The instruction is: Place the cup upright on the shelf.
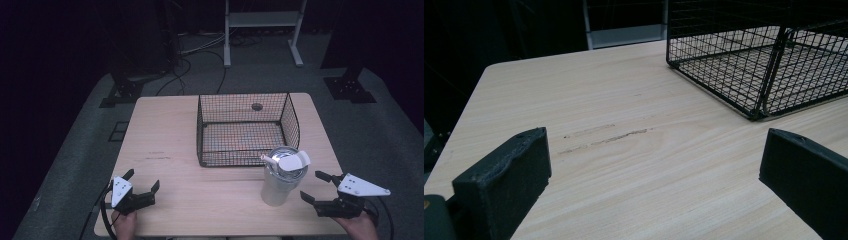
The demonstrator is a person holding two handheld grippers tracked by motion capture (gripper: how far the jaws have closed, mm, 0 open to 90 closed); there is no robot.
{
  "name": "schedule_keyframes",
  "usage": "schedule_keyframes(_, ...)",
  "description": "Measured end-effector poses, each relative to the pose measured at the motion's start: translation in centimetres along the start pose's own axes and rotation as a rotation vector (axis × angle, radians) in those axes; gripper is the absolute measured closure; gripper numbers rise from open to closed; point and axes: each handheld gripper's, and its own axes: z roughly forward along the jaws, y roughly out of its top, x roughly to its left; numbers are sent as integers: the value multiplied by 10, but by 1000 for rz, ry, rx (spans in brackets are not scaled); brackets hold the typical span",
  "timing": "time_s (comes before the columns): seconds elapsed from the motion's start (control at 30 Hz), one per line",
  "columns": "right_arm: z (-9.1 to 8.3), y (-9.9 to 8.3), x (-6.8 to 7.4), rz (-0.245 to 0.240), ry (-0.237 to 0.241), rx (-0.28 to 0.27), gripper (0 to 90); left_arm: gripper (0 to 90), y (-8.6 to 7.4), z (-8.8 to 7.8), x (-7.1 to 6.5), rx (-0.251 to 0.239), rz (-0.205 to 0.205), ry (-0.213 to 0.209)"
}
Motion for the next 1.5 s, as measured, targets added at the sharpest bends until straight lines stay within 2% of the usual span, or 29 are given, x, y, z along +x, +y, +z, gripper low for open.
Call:
schedule_keyframes(0.03,0,0,0,0,0,0,125,0,0,0,0,0,0,0)
schedule_keyframes(0.1,2,-1,6,9,36,-8,124,0,0,0,0,1,2,-1)
schedule_keyframes(0.2,6,-2,12,4,53,-3,123,0,0,0,0,2,5,-1)
schedule_keyframes(0.47,24,-2,20,35,97,-5,120,0,0,0,0,0,2,-1)
schedule_keyframes(0.57,32,-1,22,27,96,5,121,0,0,0,0,-1,2,-1)
schedule_keyframes(0.9,51,3,22,28,106,-12,94,0,0,0,0,-1,3,-1)
schedule_keyframes(1.07,65,7,24,22,104,-37,68,0,0,0,0,-2,2,-2)
schedule_keyframes(1.33,74,8,25,42,107,-91,57,0,0,0,0,-1,2,-3)
schedule_keyframes(1.5,76,7,26,36,101,-116,61,0,0,0,0,-2,2,-3)
